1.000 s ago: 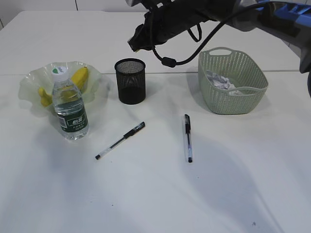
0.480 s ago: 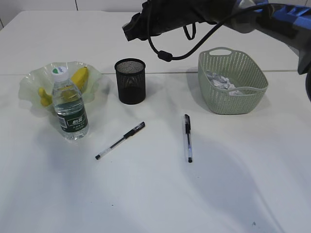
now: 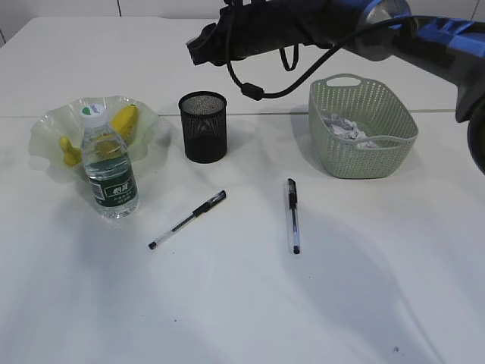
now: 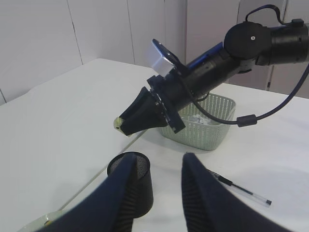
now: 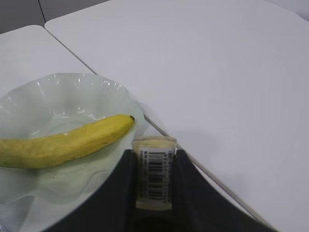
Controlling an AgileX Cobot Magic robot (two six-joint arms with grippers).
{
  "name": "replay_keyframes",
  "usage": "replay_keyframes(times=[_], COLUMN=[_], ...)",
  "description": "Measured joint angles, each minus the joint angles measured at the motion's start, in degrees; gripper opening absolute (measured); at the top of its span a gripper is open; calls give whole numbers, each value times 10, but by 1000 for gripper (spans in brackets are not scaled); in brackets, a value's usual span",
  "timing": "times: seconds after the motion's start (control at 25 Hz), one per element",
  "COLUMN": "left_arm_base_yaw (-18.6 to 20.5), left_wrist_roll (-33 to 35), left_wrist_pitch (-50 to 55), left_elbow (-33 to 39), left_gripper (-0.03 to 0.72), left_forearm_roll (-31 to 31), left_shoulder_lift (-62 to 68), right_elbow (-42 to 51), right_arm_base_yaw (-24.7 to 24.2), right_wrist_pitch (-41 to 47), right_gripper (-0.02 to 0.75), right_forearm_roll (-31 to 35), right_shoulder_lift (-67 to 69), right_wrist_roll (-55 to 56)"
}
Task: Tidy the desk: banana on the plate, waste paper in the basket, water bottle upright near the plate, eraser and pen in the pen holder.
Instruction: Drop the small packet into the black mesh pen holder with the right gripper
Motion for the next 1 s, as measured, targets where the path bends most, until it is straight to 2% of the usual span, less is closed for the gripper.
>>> replay_keyframes(times=[1.0], left_arm_base_yaw=[0], left_wrist_roll=[0], left_wrist_pitch=[0], left_elbow=[0], left_gripper=[215], left_forearm_roll=[0], left_shoulder_lift=[0], right_elbow=[0], right_arm_base_yaw=[-8], right_wrist_pitch=[-3], right_gripper=[135], right_forearm_roll=[25], right_shoulder_lift=[26], right_wrist_roll=[-4])
